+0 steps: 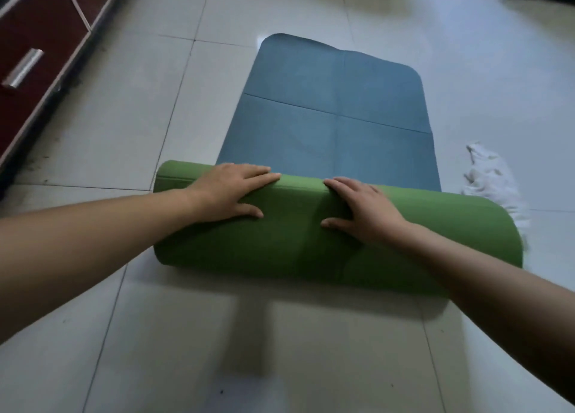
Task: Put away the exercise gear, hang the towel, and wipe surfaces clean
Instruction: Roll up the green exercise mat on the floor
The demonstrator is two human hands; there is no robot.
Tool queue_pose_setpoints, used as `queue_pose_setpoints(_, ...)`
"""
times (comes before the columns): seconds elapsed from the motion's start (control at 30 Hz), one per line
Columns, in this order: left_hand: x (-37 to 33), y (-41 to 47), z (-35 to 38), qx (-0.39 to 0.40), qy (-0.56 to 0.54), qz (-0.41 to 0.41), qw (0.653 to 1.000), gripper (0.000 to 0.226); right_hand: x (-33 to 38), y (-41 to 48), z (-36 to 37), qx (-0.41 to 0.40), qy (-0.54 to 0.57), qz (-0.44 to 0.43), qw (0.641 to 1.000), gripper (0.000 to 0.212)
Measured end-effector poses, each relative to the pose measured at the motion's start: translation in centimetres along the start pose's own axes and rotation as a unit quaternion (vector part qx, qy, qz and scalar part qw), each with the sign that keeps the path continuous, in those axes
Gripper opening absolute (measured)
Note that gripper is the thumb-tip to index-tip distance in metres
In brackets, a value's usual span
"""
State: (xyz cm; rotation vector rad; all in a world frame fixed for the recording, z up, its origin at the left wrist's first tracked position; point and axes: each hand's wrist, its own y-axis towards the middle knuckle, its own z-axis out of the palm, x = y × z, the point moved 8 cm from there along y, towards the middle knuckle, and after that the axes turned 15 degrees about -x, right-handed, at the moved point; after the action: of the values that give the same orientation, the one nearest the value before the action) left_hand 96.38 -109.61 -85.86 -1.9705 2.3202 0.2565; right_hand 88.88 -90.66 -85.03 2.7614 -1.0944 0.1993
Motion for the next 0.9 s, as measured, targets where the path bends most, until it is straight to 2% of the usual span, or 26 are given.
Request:
queue_pose_setpoints(0.07, -0.3, -0.5, 0.6, -0.022, 0.029, -0.009, 0.999, 0.067, -0.9, 0.6, 0.8, 0.008, -0.024, 0.007, 1.0, 0.082)
queue_pose_setpoints(0.13, -0.7, -1.1, 1.5, -0.007, 0.052, -0.031, 0.998, 0.068, -1.5, 1.0, 1.1, -0.009, -0.029, 0.023, 0.999, 0.08)
queue_pose_setpoints(0.27, -1.1, -1.9, 3.3, 0.067, 0.085, -0.009, 0.994, 0.093, 0.1, 0.0, 1.3, -0.025, -0.021, 0.01, 0.999, 0.075)
queue_pose_setpoints(0.33, -0.4, -1.6, 3.9, 0.097, 0.081, 0.0, 0.992, 0.097, 1.6, -1.7, 2.4, 0.018, -0.032, -0.028, 0.999, 0.085)
queue_pose_setpoints(0.43, 0.2, -0.6, 4.1, 0.12, 0.064, 0.001, 0.991, 0.096, 2.2, -3.8, 4.1, 0.075, -0.07, -0.043, 0.994, 0.108)
queue_pose_setpoints(0.53, 0.4, 0.3, 3.6, 0.107, 0.057, -0.004, 0.993, 0.093, 1.9, -3.3, 4.7, 0.084, -0.095, -0.046, 0.991, 0.117)
queue_pose_setpoints(0.63, -0.7, 0.6, 3.0, 0.059, 0.082, 0.025, 0.995, 0.095, 1.0, -1.1, 3.8, 0.069, -0.081, -0.031, 0.994, 0.114)
queue_pose_setpoints(0.7, -1.9, 0.1, 3.5, 0.064, 0.096, 0.048, 0.992, 0.105, 0.4, 0.2, 2.9, 0.049, -0.067, -0.019, 0.996, 0.109)
queue_pose_setpoints(0.8, -2.3, 0.3, 4.1, 0.081, 0.098, 0.038, 0.991, 0.116, -0.3, 0.7, 2.1, 0.012, -0.046, 0.012, 0.999, 0.101)
queue_pose_setpoints(0.9, -1.7, 1.4, 3.9, 0.076, 0.064, 0.013, 0.995, 0.12, -0.3, 0.1, 2.6, 0.028, -0.056, 0.012, 0.998, 0.108)
